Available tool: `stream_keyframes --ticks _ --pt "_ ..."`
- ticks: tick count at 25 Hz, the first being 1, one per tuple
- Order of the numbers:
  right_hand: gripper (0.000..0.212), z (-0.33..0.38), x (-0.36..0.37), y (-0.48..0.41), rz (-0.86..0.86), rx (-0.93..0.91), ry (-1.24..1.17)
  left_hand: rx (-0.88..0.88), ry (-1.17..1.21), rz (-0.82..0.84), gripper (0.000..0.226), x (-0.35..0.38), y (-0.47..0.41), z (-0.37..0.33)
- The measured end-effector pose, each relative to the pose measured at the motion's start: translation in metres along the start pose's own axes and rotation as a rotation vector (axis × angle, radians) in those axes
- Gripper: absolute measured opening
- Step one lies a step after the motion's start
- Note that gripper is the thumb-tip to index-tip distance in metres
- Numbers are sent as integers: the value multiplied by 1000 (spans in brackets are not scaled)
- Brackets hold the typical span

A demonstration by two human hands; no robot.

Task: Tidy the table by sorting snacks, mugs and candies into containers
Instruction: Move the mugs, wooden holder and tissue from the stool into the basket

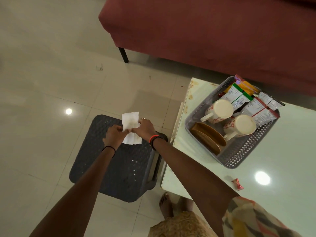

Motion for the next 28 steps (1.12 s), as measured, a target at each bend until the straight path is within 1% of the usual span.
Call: stream_keyframes --ticks 1,4,7,8,11,13,15,18,20,22,23,25,27,28 --pt "62 -1 -1 2 -1 12 -23 21 42 14 29 -1 0 -2" --pt "51 -7 -7 9 15 25 -122 27 164 33 20 -8 2 -13" --pt "52 -16 -23 23 81 64 -321 43 298 72 22 -12 7 -31" --pt "52 -21 -29 28 130 79 -414 46 357 98 23 -12 10 -38" --pt "45 -37 -49 49 378 135 -825 -8 536 170 44 -7 22 -60" --pt "40 -50 -63 62 458 183 -1001 -3 630 212 49 0 33 -80" --pt "39 -63 -83 72 458 176 -1097 44 677 275 54 13 43 -105" --pt "45 -85 -118 80 367 98 -1162 106 664 335 59 36 56 -141" --pt "50 -104 -144 87 284 53 -1120 139 633 375 59 54 63 -162" --pt "47 -123 -171 93 148 14 -996 158 606 430 57 72 67 -179" --pt "46 -132 -186 96 36 16 -891 167 598 455 56 79 69 -187" --pt "54 -148 -217 100 -176 59 -596 200 574 493 55 92 69 -201" --pt "59 -161 -238 101 -299 83 -283 257 560 516 59 103 68 -215" --pt "58 -167 -244 101 -339 77 -169 304 537 525 65 106 66 -220"
Point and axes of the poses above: each hand's wrist, its own y-axis away from the middle knuckle, its own x-axis out of the palm, z = x × y, the point moved 4 cm from there along -y, towards the middle knuckle, and after that the axes turned 10 degrees about x, right-handed, at the moved point
